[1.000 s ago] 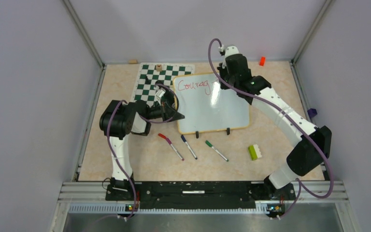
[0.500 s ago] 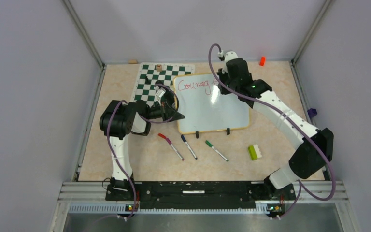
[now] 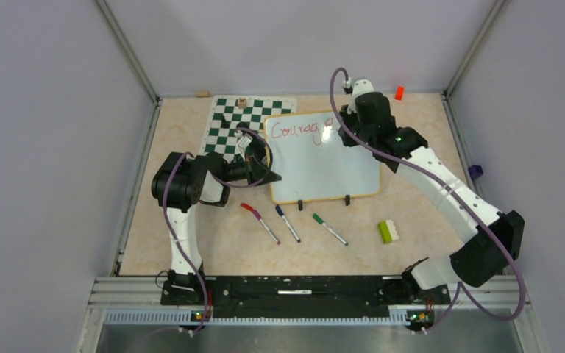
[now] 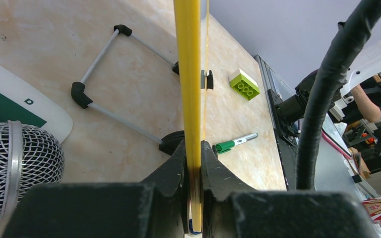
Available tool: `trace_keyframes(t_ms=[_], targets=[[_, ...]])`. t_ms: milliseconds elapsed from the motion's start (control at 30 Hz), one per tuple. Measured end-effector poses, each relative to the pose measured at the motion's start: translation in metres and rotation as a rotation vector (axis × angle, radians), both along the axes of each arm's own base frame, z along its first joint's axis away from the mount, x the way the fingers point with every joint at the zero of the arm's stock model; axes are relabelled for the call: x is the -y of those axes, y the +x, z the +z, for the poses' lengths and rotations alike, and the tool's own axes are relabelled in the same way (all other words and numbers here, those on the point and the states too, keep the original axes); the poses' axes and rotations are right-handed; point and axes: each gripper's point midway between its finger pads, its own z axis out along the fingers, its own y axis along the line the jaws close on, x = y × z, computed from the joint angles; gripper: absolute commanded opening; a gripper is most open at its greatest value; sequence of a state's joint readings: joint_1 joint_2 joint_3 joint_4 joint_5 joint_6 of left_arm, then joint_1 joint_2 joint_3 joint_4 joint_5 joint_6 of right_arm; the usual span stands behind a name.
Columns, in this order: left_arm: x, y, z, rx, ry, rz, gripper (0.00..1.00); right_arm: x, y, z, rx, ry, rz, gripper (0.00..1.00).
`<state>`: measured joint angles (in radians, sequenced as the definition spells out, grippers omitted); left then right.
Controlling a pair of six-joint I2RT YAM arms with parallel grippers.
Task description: Write a sentence on the whiteboard
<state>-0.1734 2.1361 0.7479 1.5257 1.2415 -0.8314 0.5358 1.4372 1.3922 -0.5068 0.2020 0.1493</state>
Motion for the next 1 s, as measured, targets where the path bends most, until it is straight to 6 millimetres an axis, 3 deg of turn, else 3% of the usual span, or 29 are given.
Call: trace_keyframes(t_ms=[233,467,733,900,1000], targets=[[0.0,0.0,0.0,0.001,0.0,0.0,0.17,-0.012,-0.028,0.022,0.062,0.082,0.071,0.0],[-0.001,-0.001,-0.002,0.026,0.005,0.003,0.26,-0.069,-0.063,0.003,0.064,0.036,0.128,0.0],[-0.001,-0.004,-0.005,0.023,0.009,0.004,0.23,-0.106,-0.07,-0.04,0.034,-0.065,0.101,0.0],[-0.001,-0.004,-0.005,0.022,0.01,0.002,0.11,-0.127,-0.066,-0.045,0.044,-0.076,0.109,0.0],[-0.001,-0.004,-0.005,0.012,0.008,0.002,0.09,-0.14,-0.065,-0.042,0.057,-0.069,0.126,0.0]])
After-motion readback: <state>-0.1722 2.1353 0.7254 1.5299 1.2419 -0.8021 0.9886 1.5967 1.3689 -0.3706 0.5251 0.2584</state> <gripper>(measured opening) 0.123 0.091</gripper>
